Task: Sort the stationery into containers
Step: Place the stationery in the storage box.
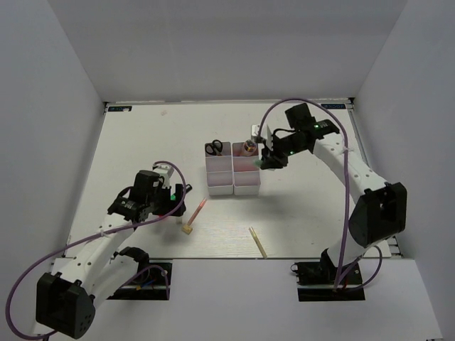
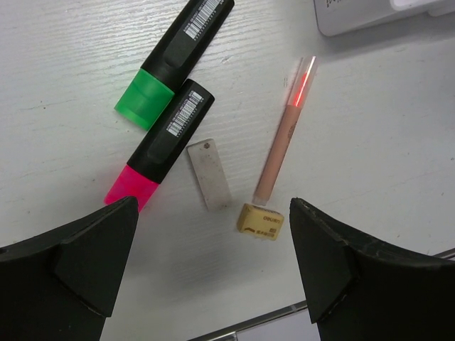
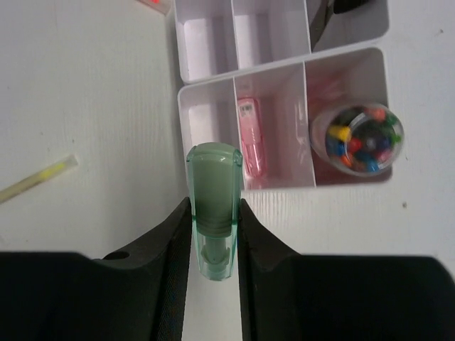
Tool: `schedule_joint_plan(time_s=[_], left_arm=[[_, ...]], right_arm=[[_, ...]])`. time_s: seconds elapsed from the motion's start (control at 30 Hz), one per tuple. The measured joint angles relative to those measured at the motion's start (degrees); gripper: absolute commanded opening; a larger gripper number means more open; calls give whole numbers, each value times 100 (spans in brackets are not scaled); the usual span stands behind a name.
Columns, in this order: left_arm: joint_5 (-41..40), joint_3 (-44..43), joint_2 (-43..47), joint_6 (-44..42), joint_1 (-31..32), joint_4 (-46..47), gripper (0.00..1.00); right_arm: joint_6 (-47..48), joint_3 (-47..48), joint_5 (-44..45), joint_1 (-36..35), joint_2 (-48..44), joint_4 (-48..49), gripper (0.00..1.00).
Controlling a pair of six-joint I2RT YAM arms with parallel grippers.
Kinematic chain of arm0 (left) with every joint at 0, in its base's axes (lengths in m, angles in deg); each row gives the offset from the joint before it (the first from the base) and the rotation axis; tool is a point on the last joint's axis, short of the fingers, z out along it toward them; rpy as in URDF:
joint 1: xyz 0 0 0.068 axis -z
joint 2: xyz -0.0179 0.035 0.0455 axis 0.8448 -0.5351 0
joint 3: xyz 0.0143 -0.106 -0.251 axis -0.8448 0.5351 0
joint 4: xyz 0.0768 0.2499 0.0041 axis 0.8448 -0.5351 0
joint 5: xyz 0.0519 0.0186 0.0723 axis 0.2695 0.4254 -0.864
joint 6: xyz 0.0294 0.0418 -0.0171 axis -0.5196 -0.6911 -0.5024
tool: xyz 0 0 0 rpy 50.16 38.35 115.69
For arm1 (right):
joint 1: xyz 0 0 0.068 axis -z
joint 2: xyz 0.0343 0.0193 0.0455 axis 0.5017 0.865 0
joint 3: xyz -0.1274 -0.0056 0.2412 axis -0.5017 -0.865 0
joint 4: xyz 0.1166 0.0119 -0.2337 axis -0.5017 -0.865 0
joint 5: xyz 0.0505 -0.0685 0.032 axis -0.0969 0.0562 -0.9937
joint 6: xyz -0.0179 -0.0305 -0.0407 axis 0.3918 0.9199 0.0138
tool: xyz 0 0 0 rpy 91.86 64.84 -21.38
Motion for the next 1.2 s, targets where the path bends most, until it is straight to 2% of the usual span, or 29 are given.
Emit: schedule_joint_plan(time_s=[0.37, 0.67, 0.8, 0.9, 0.93, 1.0, 1.2], left_arm=[[-11, 0, -66, -20, 0, -26, 98], [-11, 0, -63, -20, 0, -39, 98], [-11, 0, -63, -20, 0, -39, 98], [-9, 0, -63, -20, 0, -39, 98], [-9, 0, -63, -20, 0, -39, 98], [-9, 0, -63, -20, 0, -39, 98], [-7, 0, -68, -20, 0, -37, 98]], right_arm=[[-713, -586, 734, -918, 337, 1825, 0], [-575, -772, 1567, -1073, 686, 2745, 0], [-474, -841, 1768, -1078, 807, 2868, 0], [-433, -841, 1832, -1106, 846, 2868, 17], [-422, -841, 1851, -1108, 855, 2868, 27], [-407, -841, 1884, -1143, 861, 2857, 36], [-470, -841, 1893, -1182, 859, 2817, 40]])
